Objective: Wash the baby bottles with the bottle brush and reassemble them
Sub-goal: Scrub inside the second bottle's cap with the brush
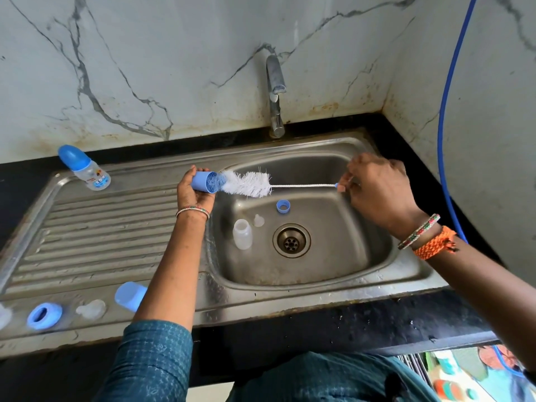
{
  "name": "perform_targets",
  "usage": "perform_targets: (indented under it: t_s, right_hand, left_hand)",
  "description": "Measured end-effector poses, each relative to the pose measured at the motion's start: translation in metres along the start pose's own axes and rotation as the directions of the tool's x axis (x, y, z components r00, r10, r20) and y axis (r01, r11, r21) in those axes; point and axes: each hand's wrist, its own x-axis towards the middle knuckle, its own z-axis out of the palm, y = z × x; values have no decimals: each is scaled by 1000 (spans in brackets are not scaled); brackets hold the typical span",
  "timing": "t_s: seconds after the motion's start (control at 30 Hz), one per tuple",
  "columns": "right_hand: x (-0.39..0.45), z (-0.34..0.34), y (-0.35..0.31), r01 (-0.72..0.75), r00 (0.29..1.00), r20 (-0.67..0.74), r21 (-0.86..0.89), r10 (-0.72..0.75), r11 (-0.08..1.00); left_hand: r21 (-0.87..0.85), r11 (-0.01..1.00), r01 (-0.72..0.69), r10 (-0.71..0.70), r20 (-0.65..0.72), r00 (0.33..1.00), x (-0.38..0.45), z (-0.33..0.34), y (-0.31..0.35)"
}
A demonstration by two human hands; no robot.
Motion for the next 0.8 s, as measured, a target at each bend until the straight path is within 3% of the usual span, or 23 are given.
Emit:
perform_targets:
  t_s: [0.03, 0.1, 0.17, 0.2, 0.27, 0.37, 0.43, 0.5, 0.57, 0.63, 0.67, 0.7, 0.8]
  right_hand:
    - [1, -1, 0, -61, 997, 49, 44, 58, 997]
    - [7, 0, 4, -211, 937, 316, 170, 149, 963]
    - [8, 4, 7, -334, 822, 556, 299, 122, 894]
    - [8, 7, 8, -353, 804, 587, 338, 97, 873]
    - [7, 13, 13, -249, 873, 484, 346, 55, 905]
    - [4, 14, 14, 37, 991, 120, 206, -62, 978]
    - [-3, 12, 11, 268, 959, -99, 31, -264, 963]
    - [-8, 14, 7, 335, 919, -217, -11, -329, 942]
    - [-3, 11, 7, 142, 989, -57, 133, -135, 981]
    - [3, 10, 9, -120, 946, 325, 293, 20, 948]
    - [3, 11, 12, -171, 919, 394, 323, 32, 931]
    - [2, 11, 11, -165, 926, 376, 316, 36, 934]
    - [-9, 12, 4, -30, 999, 17, 192, 27, 981]
  left_hand:
    - [14, 1000, -2, 2, -9, 1000, 1, 0, -1]
    - [37, 999, -2, 3, -7, 1000, 2, 0, -2]
    - [30, 999, -12, 11, 18, 1000, 3, 1, -2]
    - [41, 999, -10, 10, 18, 1000, 4, 2, -1]
    - [148, 988, 41, -35, -44, 998, 10, -2, 0]
    - [359, 914, 191, -129, -188, 974, 14, -8, 1]
    - [341, 921, 188, -123, -204, 971, 11, -7, -1]
    - [283, 947, 151, -97, -198, 975, 7, -6, -4]
    - [203, 971, 122, -93, -147, 985, 3, -4, -4]
    - [140, 986, 87, -72, -108, 992, 3, -4, -2]
    - [116, 990, 78, -66, -101, 993, 3, -3, -1]
    - [95, 993, 74, -65, -95, 993, 4, -2, 1]
    - [89, 994, 66, -60, -61, 996, 5, -3, 2]
